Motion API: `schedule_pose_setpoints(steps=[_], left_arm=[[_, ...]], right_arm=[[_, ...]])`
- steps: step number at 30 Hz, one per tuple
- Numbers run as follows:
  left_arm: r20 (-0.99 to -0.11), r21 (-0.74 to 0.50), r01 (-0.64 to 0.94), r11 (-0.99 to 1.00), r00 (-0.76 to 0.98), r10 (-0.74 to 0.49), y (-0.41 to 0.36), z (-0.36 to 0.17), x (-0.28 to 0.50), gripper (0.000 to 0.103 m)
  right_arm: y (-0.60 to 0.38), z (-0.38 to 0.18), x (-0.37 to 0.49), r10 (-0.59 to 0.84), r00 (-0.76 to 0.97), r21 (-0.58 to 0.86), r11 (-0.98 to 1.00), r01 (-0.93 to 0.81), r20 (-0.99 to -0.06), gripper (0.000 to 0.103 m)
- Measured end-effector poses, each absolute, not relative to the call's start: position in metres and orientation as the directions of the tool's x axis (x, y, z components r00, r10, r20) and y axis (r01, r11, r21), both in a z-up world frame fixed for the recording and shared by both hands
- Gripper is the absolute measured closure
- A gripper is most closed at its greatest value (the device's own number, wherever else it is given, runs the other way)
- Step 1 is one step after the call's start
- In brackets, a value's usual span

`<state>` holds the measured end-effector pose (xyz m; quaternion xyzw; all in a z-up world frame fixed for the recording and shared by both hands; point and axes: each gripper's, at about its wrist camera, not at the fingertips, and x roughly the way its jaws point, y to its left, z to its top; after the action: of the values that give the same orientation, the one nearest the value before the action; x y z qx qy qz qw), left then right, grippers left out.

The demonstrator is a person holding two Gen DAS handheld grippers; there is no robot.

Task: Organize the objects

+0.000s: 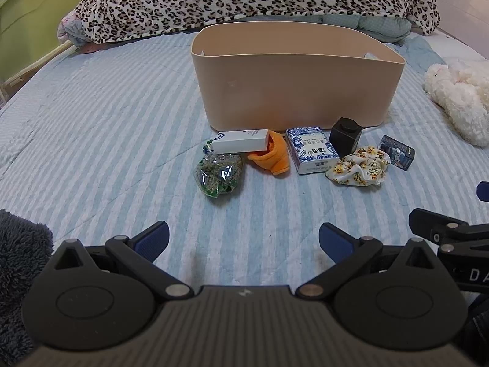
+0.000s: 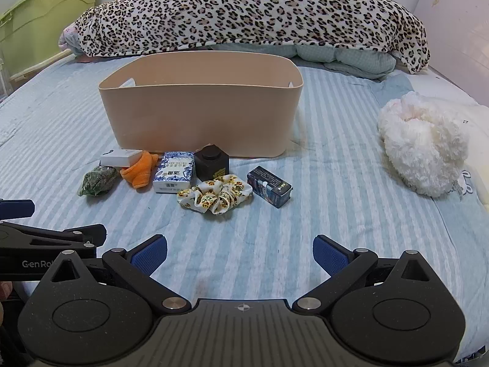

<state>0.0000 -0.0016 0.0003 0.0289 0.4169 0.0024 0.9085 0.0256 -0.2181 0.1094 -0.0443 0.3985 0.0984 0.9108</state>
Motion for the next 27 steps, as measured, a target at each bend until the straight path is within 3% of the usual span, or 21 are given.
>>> schedule_pose_setpoints(steps=[27], left_arm=[[-0.764,0.050,0.036,0.998,0.645,0.015,-0.0023,-0.0001,0.0021,0.000]], right_arm=[[-0.2170,0.1049,0.0290,0.135,0.656,0.000,0.979,-0.203,-0.743,0.000]])
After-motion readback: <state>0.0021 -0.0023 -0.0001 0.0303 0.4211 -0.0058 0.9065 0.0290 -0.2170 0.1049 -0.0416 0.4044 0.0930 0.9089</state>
